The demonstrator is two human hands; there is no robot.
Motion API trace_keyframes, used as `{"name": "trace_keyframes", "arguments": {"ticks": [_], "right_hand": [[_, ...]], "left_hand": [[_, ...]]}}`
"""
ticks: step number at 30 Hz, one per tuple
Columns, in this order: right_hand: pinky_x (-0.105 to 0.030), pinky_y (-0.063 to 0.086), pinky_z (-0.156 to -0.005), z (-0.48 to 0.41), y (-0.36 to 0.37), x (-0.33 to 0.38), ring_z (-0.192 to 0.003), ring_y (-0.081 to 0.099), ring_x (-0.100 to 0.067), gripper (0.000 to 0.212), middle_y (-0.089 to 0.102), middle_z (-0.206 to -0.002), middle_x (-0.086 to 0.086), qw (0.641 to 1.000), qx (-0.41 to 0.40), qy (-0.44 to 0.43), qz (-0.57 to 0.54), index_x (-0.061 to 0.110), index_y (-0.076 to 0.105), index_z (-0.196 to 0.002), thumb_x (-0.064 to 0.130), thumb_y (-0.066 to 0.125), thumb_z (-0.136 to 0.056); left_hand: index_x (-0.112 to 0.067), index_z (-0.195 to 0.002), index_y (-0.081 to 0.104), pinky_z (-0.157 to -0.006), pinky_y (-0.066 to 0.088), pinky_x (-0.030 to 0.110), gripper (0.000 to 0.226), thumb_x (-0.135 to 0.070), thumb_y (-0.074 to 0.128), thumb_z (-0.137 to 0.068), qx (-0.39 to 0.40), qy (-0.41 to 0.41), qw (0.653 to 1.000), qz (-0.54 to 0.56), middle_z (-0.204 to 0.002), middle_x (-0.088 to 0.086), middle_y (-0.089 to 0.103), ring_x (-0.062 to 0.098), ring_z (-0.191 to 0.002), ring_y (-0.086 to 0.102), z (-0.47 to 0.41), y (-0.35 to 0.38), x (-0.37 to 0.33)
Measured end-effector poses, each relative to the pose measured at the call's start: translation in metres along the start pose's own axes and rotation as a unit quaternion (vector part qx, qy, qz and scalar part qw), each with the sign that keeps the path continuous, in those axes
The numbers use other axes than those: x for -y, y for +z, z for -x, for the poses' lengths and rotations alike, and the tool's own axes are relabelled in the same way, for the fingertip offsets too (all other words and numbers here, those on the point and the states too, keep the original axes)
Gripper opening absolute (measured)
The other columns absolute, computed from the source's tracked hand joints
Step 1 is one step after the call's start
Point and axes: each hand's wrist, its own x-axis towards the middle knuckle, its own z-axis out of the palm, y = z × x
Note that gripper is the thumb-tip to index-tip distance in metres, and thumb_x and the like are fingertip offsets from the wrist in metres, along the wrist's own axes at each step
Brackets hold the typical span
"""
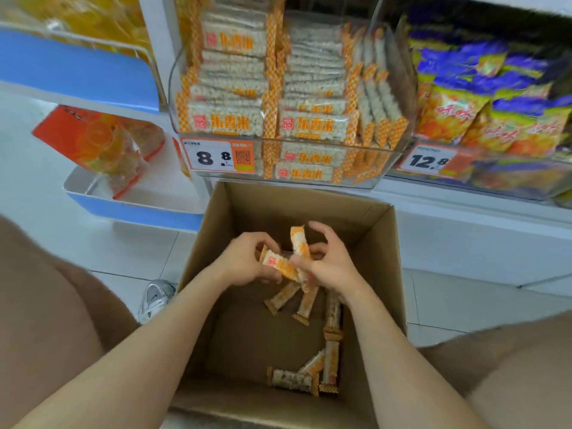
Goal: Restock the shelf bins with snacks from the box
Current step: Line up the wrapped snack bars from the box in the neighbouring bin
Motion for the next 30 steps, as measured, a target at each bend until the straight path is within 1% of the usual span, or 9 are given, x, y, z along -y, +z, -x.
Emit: {"name": "trace_keyframes", "arguments": {"ticks": [3,7,11,14,17,20,22,25,30], "right_hand": [[-0.045,0.064,-0.085,0.021,-0.012,0.03,-0.097,0.077,-0.022,0.091,0.076,-0.108,-0.008,0.994,0.015,-0.01,-0.105,0.053,0.033,-0.151,0.024,0.088,-0.085],[-0.047,0.065,-0.085,0.04,-0.011,0.054,-0.095,0.079,-0.023,0.05,0.079,-0.106,-0.011,0.98,-0.05,-0.023,-0.193,0.015,0.069,-0.124,0.034,0.09,-0.082],[-0.035,0.063,-0.08,0.051,-0.001,0.072,-0.084,0.076,-0.005,0.039,0.08,-0.087,0.009,0.963,-0.213,-0.046,-0.161,0.021,0.08,-0.093,0.055,0.089,-0.076],[-0.026,0.057,-0.074,0.063,0.006,0.089,-0.079,0.072,0.001,0.042,0.078,-0.084,0.011,0.958,-0.254,-0.097,-0.096,0.026,0.076,-0.089,0.067,0.08,-0.079],[-0.024,0.052,-0.077,0.069,0.014,0.103,-0.092,0.066,-0.004,0.054,0.069,-0.104,0.005,0.96,-0.242,-0.133,-0.038,0.026,0.065,-0.102,0.075,0.069,-0.081],[-0.024,0.049,-0.102,0.074,0.02,0.118,-0.124,0.054,-0.006,0.06,0.052,-0.135,0.007,0.961,-0.184,-0.2,-0.052,0.028,0.044,-0.135,0.066,0.06,-0.092],[-0.008,0.04,-0.103,0.08,0.015,0.134,-0.134,0.045,0.006,0.054,0.047,-0.145,0.019,0.958,-0.14,-0.25,-0.032,0.035,0.037,-0.148,0.055,0.057,-0.101],[0.004,0.032,-0.092,0.085,0.001,0.165,-0.129,0.039,0.021,0.051,0.047,-0.146,0.027,0.942,-0.126,-0.307,0.049,0.037,0.043,-0.151,0.041,0.062,-0.103],[0.006,0.029,-0.09,0.069,-0.015,0.215,-0.114,0.038,0.027,0.05,0.046,-0.142,0.013,0.899,-0.127,-0.38,0.178,0.032,0.045,-0.153,0.034,0.06,-0.106]], "left_hand": [[-0.041,-0.104,0.066,-0.094,0.053,0.033,0.044,-0.029,0.094,-0.071,0.014,0.051,0.998,-0.027,-0.113,-0.02,0.06,0.002,-0.105,0.058,0.017,-0.031,-0.023],[-0.04,-0.109,0.07,-0.097,0.057,0.04,0.046,-0.018,0.089,-0.073,0.028,0.071,0.997,0.008,-0.116,-0.018,0.065,0.007,-0.107,0.065,0.039,-0.063,-0.053],[-0.033,-0.118,0.071,-0.095,0.061,0.037,0.052,-0.006,0.086,-0.077,0.011,0.089,0.992,0.094,-0.115,-0.009,0.071,0.008,-0.102,0.071,0.065,-0.08,-0.079],[-0.035,-0.122,0.07,-0.097,0.057,0.032,0.052,-0.027,0.093,-0.077,-0.029,0.096,0.984,0.147,-0.116,-0.012,0.073,0.003,-0.105,0.068,0.079,-0.087,-0.089],[-0.037,-0.118,0.071,-0.102,0.052,0.032,0.039,-0.04,0.088,-0.083,-0.072,0.123,0.979,0.143,-0.119,-0.017,0.071,0.0,-0.113,0.065,0.089,-0.094,-0.097],[-0.034,-0.114,0.073,-0.104,0.053,0.037,0.029,-0.03,0.085,-0.088,-0.105,0.145,0.97,0.161,-0.12,-0.017,0.071,0.002,-0.114,0.065,0.097,-0.112,-0.107],[-0.033,-0.114,0.073,-0.1,0.055,0.038,0.03,-0.02,0.083,-0.089,-0.124,0.162,0.959,0.194,-0.119,-0.012,0.073,0.009,-0.111,0.069,0.101,-0.132,-0.115],[-0.028,-0.123,0.07,-0.093,0.059,0.037,0.04,-0.006,0.079,-0.091,-0.126,0.187,0.949,0.221,-0.118,-0.005,0.076,0.015,-0.107,0.073,0.105,-0.165,-0.125],[-0.026,-0.132,0.064,-0.092,0.062,0.038,0.046,-0.005,0.077,-0.092,-0.161,0.233,0.927,0.247,-0.12,-0.003,0.075,0.019,-0.11,0.073,0.097,-0.195,-0.134]]}}
